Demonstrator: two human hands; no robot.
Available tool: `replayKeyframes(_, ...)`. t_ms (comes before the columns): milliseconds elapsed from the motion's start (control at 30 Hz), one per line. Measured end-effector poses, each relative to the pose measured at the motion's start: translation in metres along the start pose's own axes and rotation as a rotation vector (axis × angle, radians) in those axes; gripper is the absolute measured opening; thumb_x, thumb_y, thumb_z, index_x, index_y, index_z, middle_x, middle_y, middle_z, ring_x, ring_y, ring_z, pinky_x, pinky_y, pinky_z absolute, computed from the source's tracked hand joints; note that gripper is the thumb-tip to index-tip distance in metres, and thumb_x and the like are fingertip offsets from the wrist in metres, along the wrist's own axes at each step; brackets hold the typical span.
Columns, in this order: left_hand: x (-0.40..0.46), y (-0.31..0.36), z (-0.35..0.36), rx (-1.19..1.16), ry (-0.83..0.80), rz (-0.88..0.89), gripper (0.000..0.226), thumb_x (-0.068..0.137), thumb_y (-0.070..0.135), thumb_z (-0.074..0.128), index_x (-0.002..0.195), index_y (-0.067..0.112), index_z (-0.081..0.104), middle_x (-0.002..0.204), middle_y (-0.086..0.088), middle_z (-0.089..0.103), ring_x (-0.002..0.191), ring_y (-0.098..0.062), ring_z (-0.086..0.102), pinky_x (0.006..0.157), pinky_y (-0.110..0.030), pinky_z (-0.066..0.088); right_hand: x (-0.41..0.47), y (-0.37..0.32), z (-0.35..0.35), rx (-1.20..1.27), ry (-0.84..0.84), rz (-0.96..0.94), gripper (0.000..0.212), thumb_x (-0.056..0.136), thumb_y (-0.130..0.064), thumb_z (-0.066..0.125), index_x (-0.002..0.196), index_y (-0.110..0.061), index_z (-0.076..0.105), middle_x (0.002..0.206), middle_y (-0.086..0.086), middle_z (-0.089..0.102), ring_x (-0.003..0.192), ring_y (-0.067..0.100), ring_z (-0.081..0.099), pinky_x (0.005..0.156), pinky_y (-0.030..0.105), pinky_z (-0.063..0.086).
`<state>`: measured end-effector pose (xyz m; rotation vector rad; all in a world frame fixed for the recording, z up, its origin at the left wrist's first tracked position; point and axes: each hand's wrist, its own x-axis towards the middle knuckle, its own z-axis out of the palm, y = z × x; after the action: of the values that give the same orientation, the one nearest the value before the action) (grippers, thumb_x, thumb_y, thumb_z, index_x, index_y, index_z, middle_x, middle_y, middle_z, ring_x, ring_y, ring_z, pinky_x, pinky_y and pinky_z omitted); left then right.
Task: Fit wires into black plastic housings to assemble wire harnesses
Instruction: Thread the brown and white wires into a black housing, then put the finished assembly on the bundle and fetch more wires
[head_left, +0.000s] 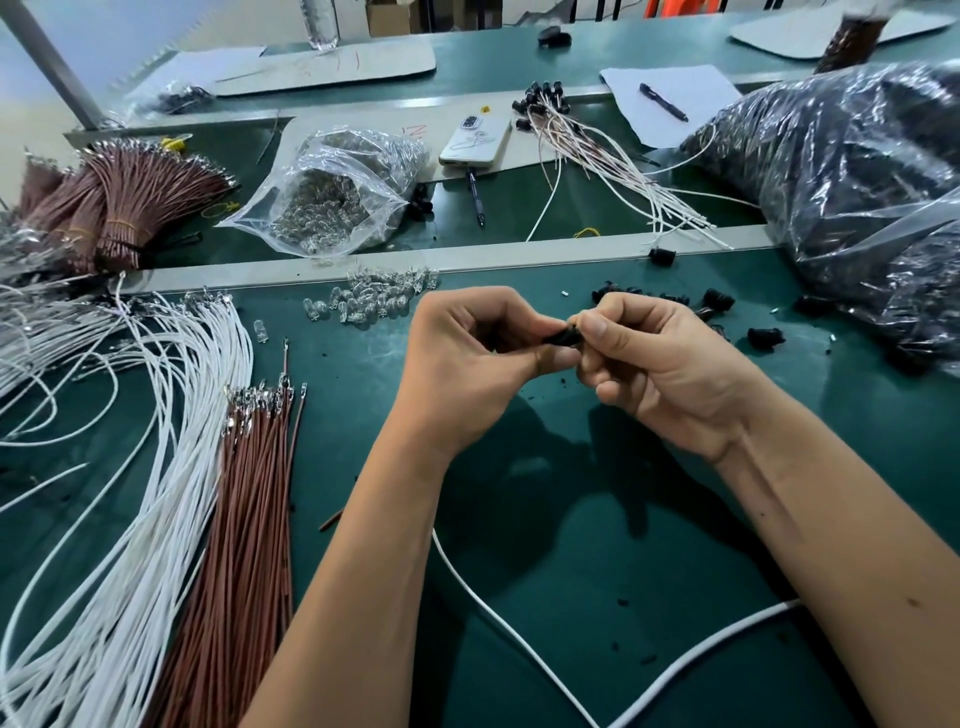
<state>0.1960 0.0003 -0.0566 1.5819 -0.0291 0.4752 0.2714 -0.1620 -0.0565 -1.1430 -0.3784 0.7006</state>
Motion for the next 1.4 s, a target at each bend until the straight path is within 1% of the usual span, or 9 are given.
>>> replayKeyframes(200,0.013,0.017,0.013,-0.003,0.172,-0.113,0.017,0.073,-0.003,0.085,0.076,0.006,0.071,0.077,-0.013,0.076,0.069,-0.018,0.068,0.073,-0.031,0.059,0.004,0.001,0.015,0.099,0.157,-0.192,0.027,0.091,-0.039,0.064,0.083,-0.015,0.071,0.064,0.004,0.059,0.047,0.01,0.047,0.036,0.018,0.035)
replayKeyframes(300,0.037,0.032,0.027,-0.177,0.4,-0.276,0.016,0.074,0.003,0.086,0.077,0.005,0.07,0.075,-0.012,0.074,0.063,-0.013,0.063,0.06,-0.023,0.053,0.006,0.002,0.025,-0.259,0.204,-0.166,0.026,0.104,-0.034,0.056,0.094,-0.012,0.064,0.075,0.001,0.065,0.053,0.015,0.05,0.037,0.021,0.035)
replayKeyframes(433,0.08,0.049,0.041,-0.342,0.461,-0.397,0.017,0.075,0.004,0.086,0.078,0.006,0.069,0.087,-0.018,0.076,0.072,-0.02,0.064,0.068,-0.026,0.052,0.016,-0.004,0.038,-0.399,0.055,-0.079,0.029,0.108,-0.027,0.053,0.084,-0.013,0.062,0.064,-0.008,0.065,0.049,0.012,0.051,0.038,0.02,0.029)
replayKeyframes(500,0.101,0.052,0.039,-0.412,0.476,-0.44,0.025,0.078,0.008,0.084,0.098,-0.001,0.072,0.087,-0.014,0.076,0.073,-0.019,0.065,0.066,-0.025,0.052,0.025,-0.02,0.032,-0.32,0.101,-0.075,0.034,0.109,-0.025,0.051,0.081,-0.01,0.062,0.059,-0.001,0.064,0.042,0.008,0.045,0.038,0.016,0.026)
replayKeyframes(767,0.122,0.022,0.066,-0.261,0.132,-0.681,0.046,0.101,0.046,0.055,0.114,0.003,0.063,0.094,-0.016,0.075,0.061,-0.023,0.067,0.056,-0.028,0.056,0.136,-0.111,-0.006,-0.258,0.374,-0.039,0.044,0.113,-0.021,0.036,0.072,-0.013,0.05,0.047,0.001,0.049,0.038,0.015,0.045,0.04,0.019,0.037)
replayKeyframes(933,0.143,0.022,0.087,-0.394,0.014,-0.653,0.011,0.103,0.004,0.05,0.105,-0.005,0.056,0.075,-0.019,0.065,0.047,-0.019,0.064,0.053,-0.023,0.057,0.244,-0.143,-0.041,-0.596,0.436,0.171,0.034,0.107,-0.009,0.023,0.081,-0.016,0.044,0.061,0.0,0.04,0.035,0.009,0.036,0.033,0.016,0.025)
replayKeyframes(1100,0.17,0.001,0.084,-0.116,0.044,-0.562,0.015,0.099,0.004,0.058,0.084,0.003,0.06,0.075,-0.02,0.069,0.052,-0.023,0.059,0.051,-0.026,0.055,0.316,-0.138,-0.072,-1.218,0.578,0.061,0.015,0.101,0.003,0.051,0.096,0.002,0.065,0.082,0.015,0.062,0.069,0.029,0.061,0.049,0.03,0.041)
replayKeyframes(1233,0.177,-0.025,0.064,0.15,0.085,-0.465,0.017,0.094,0.013,0.064,0.077,0.016,0.066,0.074,-0.006,0.076,0.055,-0.017,0.065,0.063,-0.029,0.052,0.337,-0.123,-0.078,-1.397,0.616,-0.005,0.01,0.099,-0.008,0.055,0.1,-0.003,0.063,0.122,0.023,0.066,0.116,0.039,0.064,0.083,0.039,0.049)
replayKeyframes(1400,0.167,-0.034,0.034,0.343,0.102,-0.49,0.017,0.091,0.012,0.064,0.076,0.019,0.068,0.072,0.0,0.076,0.057,-0.014,0.065,0.066,-0.028,0.056,0.322,-0.106,-0.08,-1.545,0.622,0.055,0.037,0.095,-0.025,0.061,0.126,-0.004,0.06,0.135,0.02,0.061,0.127,0.04,0.055,0.098,0.041,0.049)
